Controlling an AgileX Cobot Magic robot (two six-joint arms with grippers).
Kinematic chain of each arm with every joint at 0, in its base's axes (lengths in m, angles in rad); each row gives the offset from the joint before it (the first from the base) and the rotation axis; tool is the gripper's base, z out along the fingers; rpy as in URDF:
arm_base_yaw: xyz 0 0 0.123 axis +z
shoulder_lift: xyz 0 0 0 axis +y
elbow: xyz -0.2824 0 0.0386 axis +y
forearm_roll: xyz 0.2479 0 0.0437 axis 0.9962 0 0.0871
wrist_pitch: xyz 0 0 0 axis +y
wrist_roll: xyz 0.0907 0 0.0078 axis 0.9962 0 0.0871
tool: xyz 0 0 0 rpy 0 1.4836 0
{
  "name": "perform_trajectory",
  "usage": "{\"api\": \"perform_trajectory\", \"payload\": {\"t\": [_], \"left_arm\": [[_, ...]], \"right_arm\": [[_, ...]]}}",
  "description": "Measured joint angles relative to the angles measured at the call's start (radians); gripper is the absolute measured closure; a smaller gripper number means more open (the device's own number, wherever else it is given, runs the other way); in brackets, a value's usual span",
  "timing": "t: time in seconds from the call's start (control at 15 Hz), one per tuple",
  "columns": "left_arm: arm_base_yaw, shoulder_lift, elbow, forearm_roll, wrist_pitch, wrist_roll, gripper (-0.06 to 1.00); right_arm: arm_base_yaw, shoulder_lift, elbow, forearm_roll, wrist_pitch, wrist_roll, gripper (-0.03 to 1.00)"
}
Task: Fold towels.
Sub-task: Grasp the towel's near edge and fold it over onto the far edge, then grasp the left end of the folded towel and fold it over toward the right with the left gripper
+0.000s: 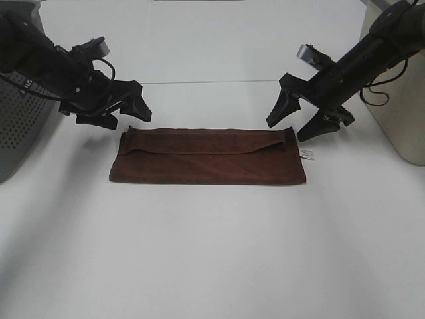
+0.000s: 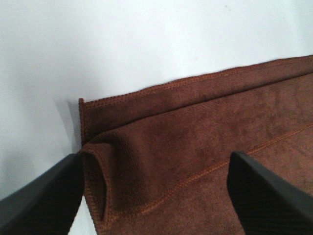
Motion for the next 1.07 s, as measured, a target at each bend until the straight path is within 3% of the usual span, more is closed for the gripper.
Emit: {"api": "perform_trajectory", "payload": {"t": [0.33,0.47,0.6,0.8,0.93,1.07], "left_arm": [[0.003,0.026,0.000,0.177,0.098,-0.275,0.18],[0.003,0.055,0.000,0.190,0.101,-0.303,0.18],[0.003,0.073,-0.003,0.134,0.086,-0.306,0.18],[0.003,0.096,-0.008,-0.018,0.080,-0.240,0.21],[0.003,0.110,-0.008,-0.040,0.081,-0.224,0.40],[0.003,0.116,-0.008,0.008,0.082,-0.236,0.74]], "right_arm": [[0.000,-0.034,0.000,-0.180,0.065,0.114,0.21],[0.000,-0.034,0.000,-0.222,0.066,0.132,0.21],[0.000,-0.034,0.000,-0.225,0.066,0.132,0.21],[0.000,-0.034,0.000,-0.225,0.064,0.133,0.21],[0.000,-0.034,0.000,-0.225,0.057,0.132,0.21],[0.000,-0.034,0.000,-0.225,0.055,0.132,0.21]]}}
